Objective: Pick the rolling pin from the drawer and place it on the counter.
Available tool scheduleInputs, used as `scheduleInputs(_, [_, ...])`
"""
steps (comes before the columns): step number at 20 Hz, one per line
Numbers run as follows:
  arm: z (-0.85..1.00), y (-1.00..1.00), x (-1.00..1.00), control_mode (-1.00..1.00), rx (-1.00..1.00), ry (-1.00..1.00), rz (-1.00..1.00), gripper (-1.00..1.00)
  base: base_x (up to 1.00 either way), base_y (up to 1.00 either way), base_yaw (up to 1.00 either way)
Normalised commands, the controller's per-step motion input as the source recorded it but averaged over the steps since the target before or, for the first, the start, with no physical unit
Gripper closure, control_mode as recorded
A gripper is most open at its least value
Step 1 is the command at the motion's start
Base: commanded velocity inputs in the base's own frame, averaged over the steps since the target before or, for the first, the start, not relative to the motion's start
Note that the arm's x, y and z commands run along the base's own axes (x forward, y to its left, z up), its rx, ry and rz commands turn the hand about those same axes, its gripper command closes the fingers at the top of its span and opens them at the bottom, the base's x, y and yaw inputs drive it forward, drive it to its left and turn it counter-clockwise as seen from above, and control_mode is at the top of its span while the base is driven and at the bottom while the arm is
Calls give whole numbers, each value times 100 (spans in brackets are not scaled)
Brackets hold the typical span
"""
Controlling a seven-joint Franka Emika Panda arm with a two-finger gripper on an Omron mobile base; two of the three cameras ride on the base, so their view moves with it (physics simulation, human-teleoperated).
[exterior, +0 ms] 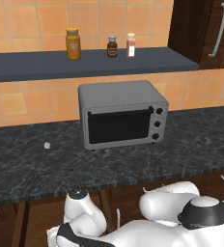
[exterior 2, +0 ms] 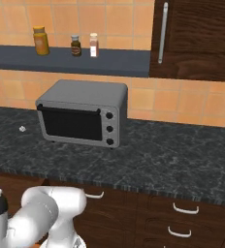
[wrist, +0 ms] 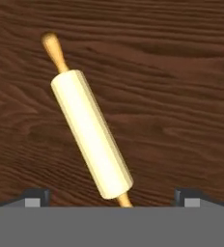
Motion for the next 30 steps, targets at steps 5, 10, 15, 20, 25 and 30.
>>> scheduleInputs(5, [-56, 36, 2, -100, -12, 0, 12, -100, 0, 0, 0])
scheduleInputs(10, [-42, 26, 1, -100, -3, 0, 5, -100, 0, 0, 0])
scheduleInputs(15, [-35, 0, 0, -100, 0, 0, 0, -100, 0, 0, 0])
scheduleInputs(20, [-16, 0, 0, -100, 0, 0, 0, 100, 0, 0, 0])
scheduleInputs(25, [14, 0, -2, -100, 0, -3, 0, 100, 0, 0, 0])
scheduleInputs(30, [91, -13, -5, -100, 2, -1, -1, 100, 0, 0, 0])
